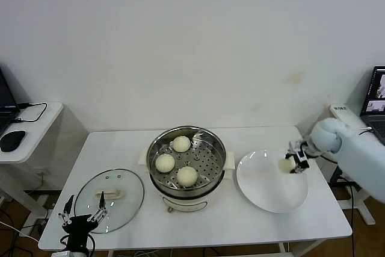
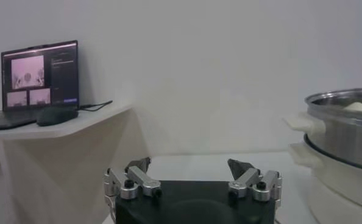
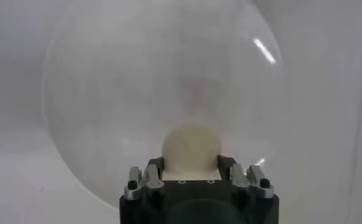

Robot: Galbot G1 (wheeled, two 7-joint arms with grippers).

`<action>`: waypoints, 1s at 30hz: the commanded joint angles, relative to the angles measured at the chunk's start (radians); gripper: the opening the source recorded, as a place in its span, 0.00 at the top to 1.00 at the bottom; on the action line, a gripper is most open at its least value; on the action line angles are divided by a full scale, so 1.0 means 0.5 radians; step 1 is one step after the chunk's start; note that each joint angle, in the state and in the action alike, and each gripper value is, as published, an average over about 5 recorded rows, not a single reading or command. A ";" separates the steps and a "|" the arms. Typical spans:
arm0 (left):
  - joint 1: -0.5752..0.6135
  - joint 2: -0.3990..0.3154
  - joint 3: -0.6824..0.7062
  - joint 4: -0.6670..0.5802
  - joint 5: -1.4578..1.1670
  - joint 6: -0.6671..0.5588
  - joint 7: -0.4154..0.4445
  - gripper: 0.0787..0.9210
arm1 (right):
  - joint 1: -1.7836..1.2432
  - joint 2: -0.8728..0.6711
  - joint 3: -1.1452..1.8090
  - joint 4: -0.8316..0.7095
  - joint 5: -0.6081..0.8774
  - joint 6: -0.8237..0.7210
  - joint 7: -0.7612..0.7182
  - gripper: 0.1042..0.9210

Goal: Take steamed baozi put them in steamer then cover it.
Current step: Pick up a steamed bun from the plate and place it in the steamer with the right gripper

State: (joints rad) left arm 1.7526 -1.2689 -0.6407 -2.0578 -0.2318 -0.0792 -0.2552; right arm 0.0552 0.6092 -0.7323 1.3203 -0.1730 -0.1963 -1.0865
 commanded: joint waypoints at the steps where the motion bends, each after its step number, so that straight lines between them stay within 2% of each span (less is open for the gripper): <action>1: -0.010 0.008 0.004 -0.019 -0.002 0.009 0.004 0.12 | 0.948 0.078 -0.625 0.268 0.590 -0.251 0.053 0.43; 9: -0.017 -0.005 0.019 -0.020 0.000 0.010 0.004 0.12 | 1.234 0.522 -0.863 0.304 0.943 -0.533 0.207 0.42; 17: -0.003 -0.004 0.003 -0.006 -0.004 0.003 0.003 0.12 | 1.114 0.841 -0.948 0.323 1.188 -0.797 0.396 0.42; 30: -0.002 -0.009 -0.004 -0.002 -0.005 0.004 0.002 0.12 | 0.794 1.048 -0.987 0.177 1.104 -0.995 0.423 0.42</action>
State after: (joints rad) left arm 1.7533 -1.2721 -0.6434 -2.0606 -0.2343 -0.0775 -0.2539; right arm 0.5136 1.0297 -1.1812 1.4339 0.3483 -0.5954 -0.8989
